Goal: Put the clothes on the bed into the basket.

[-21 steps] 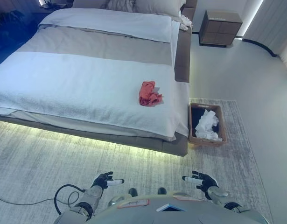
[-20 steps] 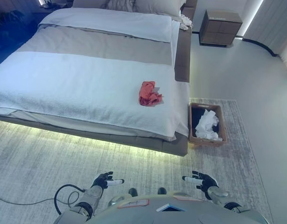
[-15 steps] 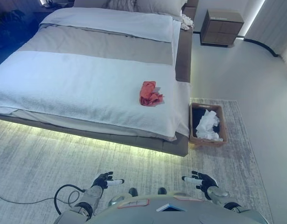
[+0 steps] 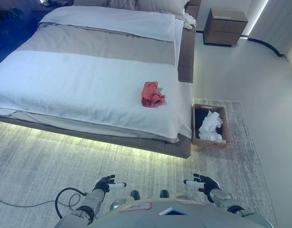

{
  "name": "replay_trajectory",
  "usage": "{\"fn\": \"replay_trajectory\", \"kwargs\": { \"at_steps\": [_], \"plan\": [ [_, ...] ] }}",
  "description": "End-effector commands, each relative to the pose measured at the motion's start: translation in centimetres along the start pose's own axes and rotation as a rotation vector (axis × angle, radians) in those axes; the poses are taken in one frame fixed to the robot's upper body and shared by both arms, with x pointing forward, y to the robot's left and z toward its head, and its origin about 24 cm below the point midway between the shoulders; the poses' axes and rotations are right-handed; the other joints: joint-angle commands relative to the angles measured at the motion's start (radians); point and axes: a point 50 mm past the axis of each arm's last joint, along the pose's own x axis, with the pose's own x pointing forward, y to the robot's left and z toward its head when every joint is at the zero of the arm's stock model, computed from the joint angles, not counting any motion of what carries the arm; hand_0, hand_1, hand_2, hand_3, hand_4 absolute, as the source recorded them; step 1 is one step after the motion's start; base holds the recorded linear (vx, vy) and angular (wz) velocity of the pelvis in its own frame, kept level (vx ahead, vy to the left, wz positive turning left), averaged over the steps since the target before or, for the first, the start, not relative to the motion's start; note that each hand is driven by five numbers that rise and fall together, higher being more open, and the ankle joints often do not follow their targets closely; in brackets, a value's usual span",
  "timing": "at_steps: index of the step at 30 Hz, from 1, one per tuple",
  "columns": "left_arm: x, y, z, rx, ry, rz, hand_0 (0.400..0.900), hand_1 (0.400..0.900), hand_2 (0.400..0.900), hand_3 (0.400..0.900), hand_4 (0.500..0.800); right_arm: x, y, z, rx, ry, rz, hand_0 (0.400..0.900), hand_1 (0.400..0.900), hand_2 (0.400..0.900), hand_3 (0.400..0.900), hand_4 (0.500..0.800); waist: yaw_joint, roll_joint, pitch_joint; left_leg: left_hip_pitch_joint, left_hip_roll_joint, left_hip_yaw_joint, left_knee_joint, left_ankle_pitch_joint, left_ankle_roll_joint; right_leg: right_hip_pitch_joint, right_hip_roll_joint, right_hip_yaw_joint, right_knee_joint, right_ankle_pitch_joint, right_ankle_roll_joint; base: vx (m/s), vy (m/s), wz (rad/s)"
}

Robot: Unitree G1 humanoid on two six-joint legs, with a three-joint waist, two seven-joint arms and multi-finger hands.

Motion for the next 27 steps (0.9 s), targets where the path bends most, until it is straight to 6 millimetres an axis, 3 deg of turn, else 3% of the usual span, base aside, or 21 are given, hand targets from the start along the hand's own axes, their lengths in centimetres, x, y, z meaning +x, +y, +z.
{"fn": "replay_trajectory", "kwargs": {
  "at_steps": [1, 4, 7, 8, 11, 14, 19, 22, 26, 27],
  "plan": [
    [0.5, 1.1, 3.0, 0.003, -0.075, 0.037, 0.9, 0.9, 0.9, 0.9, 0.8, 0.3, -1.4, 3.7, -0.048, -0.115, -0.043, 0.9, 0.9, 0.9, 0.9, 0.8, -0.005, -0.02, 0.003, -0.014, 0.067, 0.017, 0.006, -0.015, -0.068, 0.008, 0.01, 0.0, 0.008, -0.067, 0.008, 0.04, -0.138, 0.01],
    [0.5, 1.1, 3.1, -0.001, -0.08, 0.04, 0.9, 0.9, 0.9, 0.9, 0.8, 0.3, -1.6, 3.7, -0.043, -0.116, -0.049, 0.9, 0.9, 0.9, 0.9, 0.8, -0.006, -0.02, 0.011, -0.01, 0.076, 0.016, 0.006, -0.008, -0.073, 0.006, 0.02, 0.002, 0.015, -0.075, 0.0, 0.02, -0.1, 0.01],
    [0.5, 1.4, 3.8, -0.013, -0.102, 0.055, 0.9, 0.9, 0.9, 0.9, 0.8, 0.3, -1.8, 3.9, -0.044, -0.12, -0.057, 0.9, 0.9, 0.9, 0.9, 0.8, -0.004, -0.033, 0.041, -0.085, 0.092, 0.003, 0.161, -0.041, -0.078, -0.006, 0.029, 0.013, 0.043, -0.087, -0.02, -0.02, -0.18, 0.04],
    [0.6, 1.5, 4.4, -0.035, -0.121, 0.06, 0.9, 0.9, 0.9, 0.9, 0.8, 0.3, -1.9, 4.2, -0.043, -0.132, -0.062, 0.9, 0.9, 0.9, 0.9, 0.8, 0.001, -0.042, 0.065, -0.148, 0.082, -0.006, 0.284, -0.068, -0.08, -0.005, 0.027, 0.01, 0.051, -0.09, -0.027, -0.05, -0.168, 0.12],
    [0.6, 1.6, 5.1, -0.087, -0.137, 0.068, 0.9, 0.9, 0.9, 0.9, 0.8, 0.2, -2.5, 4.4, -0.033, -0.142, -0.09, 0.9, 0.9, 0.9, 0.9, 0.8, 0.012, -0.042, 0.106, -0.232, 0.049, -0.042, 0.434, -0.039, -0.075, 0.019, 0.027, -0.003, 0.055, -0.1, -0.041, 0.04, -0.087, 0.05],
    [0.6, 1.8, 5.2, -0.141, -0.143, 0.081, 0.9, 0.9, 0.9, 0.9, 0.8, 0.2, -2.9, 4.8, -0.027, -0.152, -0.108, 0.9, 0.9, 0.9, 0.9, 0.8, 0.017, -0.037, 0.112, -0.289, 0.022, -0.035, 0.325, -0.02, -0.061, 0.035, 0.026, -0.005, 0.042, -0.106, -0.033, 0.16, 0.006, -0.02],
    [0.6, 1.4, 4.9, -0.164, -0.129, 0.093, 0.9, 0.9, 0.9, 0.9, 0.8, 0.2, -2.9, 5.9, -0.046, -0.193, -0.113, 0.9, 0.9, 0.9, 0.9, 0.8, 0.036, 0.001, 0.115, -0.352, 0.046, -0.013, 0.006, 0.115, -0.086, 0.068, 0.043, 0.017, 0.005, -0.127, -0.017, 0.25, 0.095, -0.22],
    [0.6, 1.3, 3.7, -0.186, -0.096, 0.095, 0.9, 0.9, 0.9, 0.9, 0.8, 0.2, -2.4, 6.5, -0.046, -0.218, -0.096, 0.9, 0.9, 0.9, 0.9, 0.8, 0.051, 0.018, 0.094, -0.382, 0.066, 0.033, 0.006, 0.135, -0.104, 0.101, 0.043, 0.054, 0.003, -0.146, -0.004, 0.41, 0.18, -0.57],
    [0.4, 1.7, 2.6, -0.21, -0.066, 0.112, 0.9, 0.9, 0.9, 0.9, 0.8, 0.3, -1.6, 6.3, -0.065, -0.216, -0.062, 0.9, 0.9, 0.9, 0.9, 0.8, 0.071, 0.014, 0.039, -0.347, 0.04, 0.037, 0.006, 0.177, -0.079, 0.169, -0.016, 0.073, 0.016, -0.199, 0.021, 0.57, 0.318, -0.3],
    [0.4, 2.3, 2.4, -0.198, -0.057, 0.126, 0.9, 0.9, 0.9, 0.9, 0.8, 0.4, -0.9, 5.7, -0.039, -0.201, -0.042, 0.9, 0.9, 0.9, 0.9, 0.8, 0.081, -0.016, 0.01, -0.306, 0.003, 0.036, 0.006, 0.154, -0.046, 0.17, -0.076, 0.073, 0.107, -0.193, 0.055, 0.57, 0.288, -0.19]
  ]
}}
